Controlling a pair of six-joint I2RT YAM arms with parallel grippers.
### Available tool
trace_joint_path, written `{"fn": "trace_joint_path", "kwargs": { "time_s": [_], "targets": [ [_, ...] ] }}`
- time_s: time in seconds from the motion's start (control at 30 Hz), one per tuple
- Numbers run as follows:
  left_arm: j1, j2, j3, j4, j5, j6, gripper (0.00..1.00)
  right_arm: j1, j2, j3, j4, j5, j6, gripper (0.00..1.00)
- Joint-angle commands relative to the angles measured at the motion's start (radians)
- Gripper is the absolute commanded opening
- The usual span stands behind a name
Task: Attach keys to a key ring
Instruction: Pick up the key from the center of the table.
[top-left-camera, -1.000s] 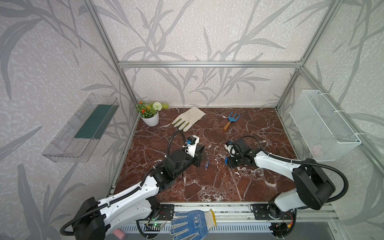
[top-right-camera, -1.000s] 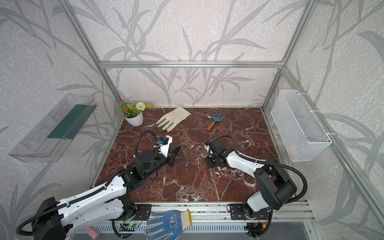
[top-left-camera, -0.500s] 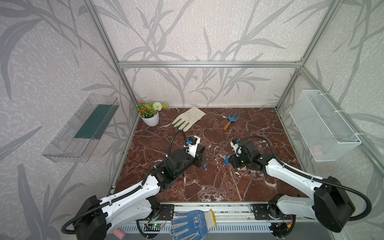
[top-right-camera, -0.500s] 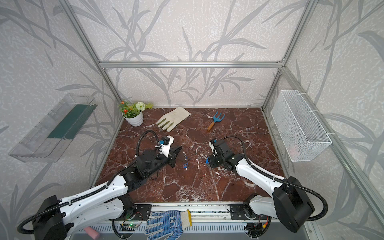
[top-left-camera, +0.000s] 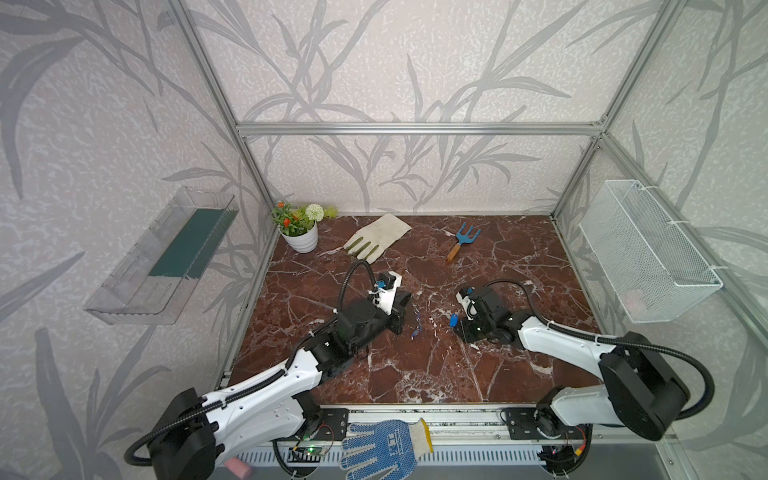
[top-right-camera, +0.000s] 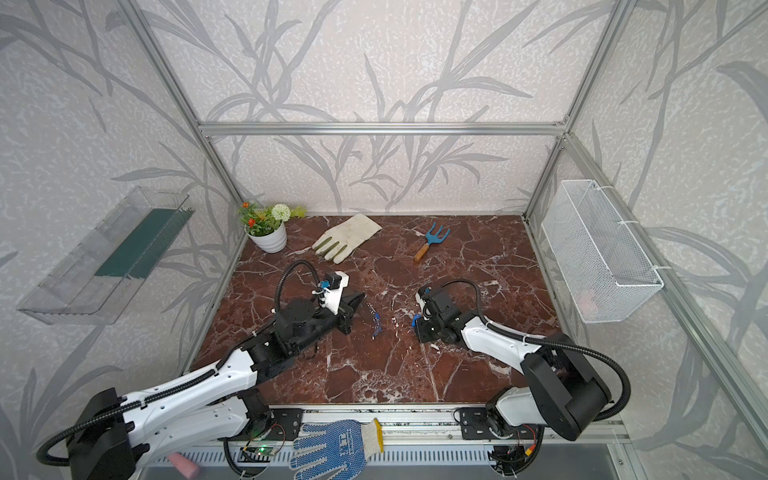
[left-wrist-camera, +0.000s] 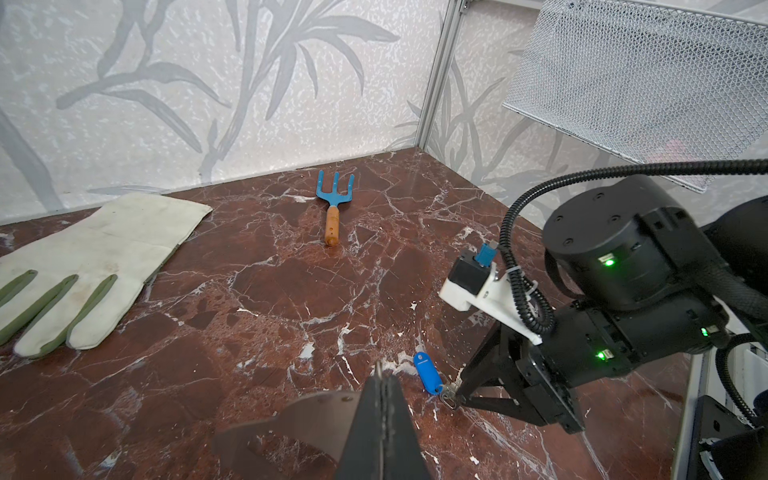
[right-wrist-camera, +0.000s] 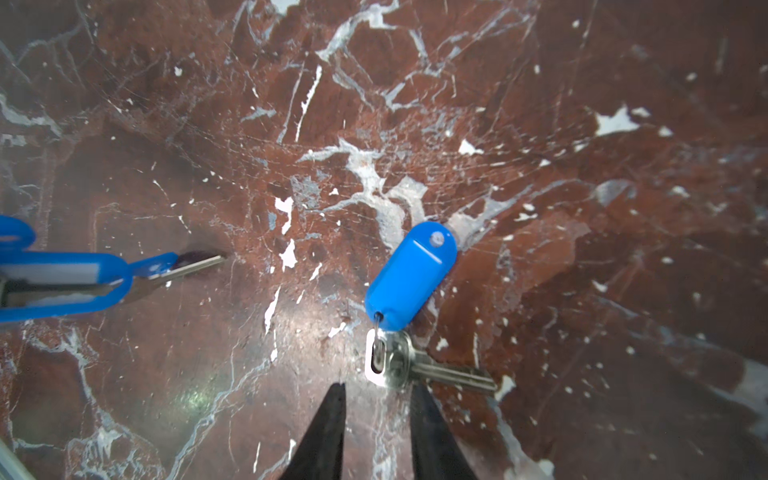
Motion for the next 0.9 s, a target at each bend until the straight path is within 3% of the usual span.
{"fn": "trace_joint_path", "kwargs": {
  "time_s": [0.0,0.2,0.63,0.87],
  "targets": [
    [-0.005,-0.008,0.0,0.037,0.002,0.012,0.0,0.008,0.045,0.074,-0.019,-0.006,-0.005,0.29],
    [-0.005,-0.007,0.005,0.031,0.005,0.017,0.0,0.009,0.121,0.168,-0.13,0.012,-0.028,0.26],
    [-0.01,-0.023,0.011,0.016,0.03,0.016,0.0,0.008,0.292,0.492,-0.614,0.039,-0.176,0.25],
    [-0.025,-0.045,0.01,0.012,0.032,0.023,0.0,0.006,0.456,0.675,-0.824,0.034,-0.226,0.21]
  ]
}}
